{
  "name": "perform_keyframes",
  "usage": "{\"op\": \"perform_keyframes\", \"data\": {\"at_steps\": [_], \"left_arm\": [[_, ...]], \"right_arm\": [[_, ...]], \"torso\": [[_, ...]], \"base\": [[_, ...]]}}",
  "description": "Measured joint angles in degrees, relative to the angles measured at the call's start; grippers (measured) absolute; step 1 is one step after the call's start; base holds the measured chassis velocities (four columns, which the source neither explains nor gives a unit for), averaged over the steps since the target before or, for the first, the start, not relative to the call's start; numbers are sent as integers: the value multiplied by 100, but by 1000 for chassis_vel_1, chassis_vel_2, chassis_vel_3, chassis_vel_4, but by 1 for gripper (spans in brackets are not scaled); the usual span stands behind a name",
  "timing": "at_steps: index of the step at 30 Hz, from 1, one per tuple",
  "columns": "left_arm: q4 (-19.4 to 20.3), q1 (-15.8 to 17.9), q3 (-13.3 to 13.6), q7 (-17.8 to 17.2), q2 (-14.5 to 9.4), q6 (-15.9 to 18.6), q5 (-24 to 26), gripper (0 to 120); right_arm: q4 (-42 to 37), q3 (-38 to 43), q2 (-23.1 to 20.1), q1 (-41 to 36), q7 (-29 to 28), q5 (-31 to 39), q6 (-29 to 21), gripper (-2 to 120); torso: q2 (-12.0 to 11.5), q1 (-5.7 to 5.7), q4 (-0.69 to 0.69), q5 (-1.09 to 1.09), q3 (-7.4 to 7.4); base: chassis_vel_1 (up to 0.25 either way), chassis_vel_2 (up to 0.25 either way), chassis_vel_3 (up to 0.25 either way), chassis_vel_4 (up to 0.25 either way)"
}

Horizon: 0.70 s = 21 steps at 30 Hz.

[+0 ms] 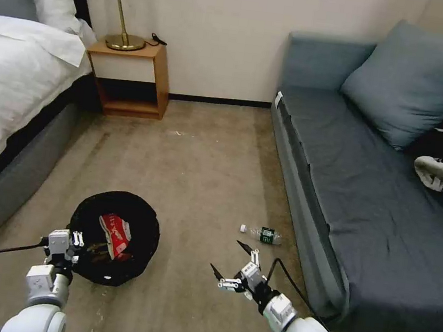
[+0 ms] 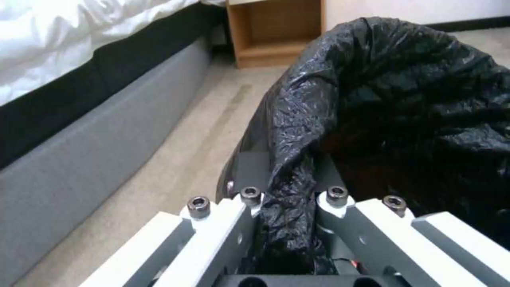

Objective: Pick up the trash bin, then pick up the garbage on the floor and place it into the trash bin.

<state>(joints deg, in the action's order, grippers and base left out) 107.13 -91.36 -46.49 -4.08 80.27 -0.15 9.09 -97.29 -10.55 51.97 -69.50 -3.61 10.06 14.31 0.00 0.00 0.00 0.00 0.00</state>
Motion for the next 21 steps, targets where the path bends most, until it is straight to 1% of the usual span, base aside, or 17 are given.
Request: {"op": "perform_keyframes", "data": {"at_steps": [4, 5, 7, 8, 10, 11, 14, 15, 19, 21], "left_arm": [[19, -66, -38, -8, 15, -51, 3, 7], [39, -85, -63, -10, 16, -77, 9, 7], [42, -88, -65, -10, 15, -82, 11, 7], [57, -101, -83, -11, 16, -99, 22, 7], [67, -110, -84, -11, 27, -114, 29, 7], [67, -110, -84, -11, 27, -114, 29, 7], [81, -112, -82, -13, 55, -126, 33, 7], [81, -112, -82, -13, 55, -126, 33, 7], [99, -119, -63, -14, 75, -149, 36, 7], [102, -121, -62, -14, 75, -152, 39, 7]], "right_arm": [[122, 588, 397, -388, -195, -223, 219, 100], [187, 932, 632, -564, -279, -286, 381, 100], [204, 1018, 687, -608, -296, -296, 426, 100], [246, 1360, 903, -779, -335, -313, 620, 100], [250, 1644, 1087, -959, -342, -286, 790, 100], [250, 1644, 1087, -959, -342, -286, 790, 100], [168, 2041, 1347, -1183, -340, -164, 977, 100], [168, 2041, 1347, -1183, -340, -164, 977, 100], [49, 2347, 1675, -1274, -272, -78, 1118, 100], [30, 2380, 1752, -1278, -267, -53, 1120, 100]], "torso": [[0, 0, 0, -1, 0], [0, 0, 0, 0, 0], [0, 0, 0, 1, 0], [0, 0, 0, 0, 0], [0, 0, 0, 1, 0], [0, 0, 0, 1, 0], [0, 0, 0, -1, 0], [0, 0, 0, -1, 0], [0, 0, 0, -1, 0], [0, 0, 0, 0, 0]], "base": [[0, 0, 0, 0], [0, 0, 0, 0], [0, 0, 0, 0], [0, 0, 0, 0], [0, 0, 0, 0], [0, 0, 0, 0], [0, 0, 0, 0], [0, 0, 0, 0], [-19, 22, 27, -23], [-43, 44, 52, -53]]}}
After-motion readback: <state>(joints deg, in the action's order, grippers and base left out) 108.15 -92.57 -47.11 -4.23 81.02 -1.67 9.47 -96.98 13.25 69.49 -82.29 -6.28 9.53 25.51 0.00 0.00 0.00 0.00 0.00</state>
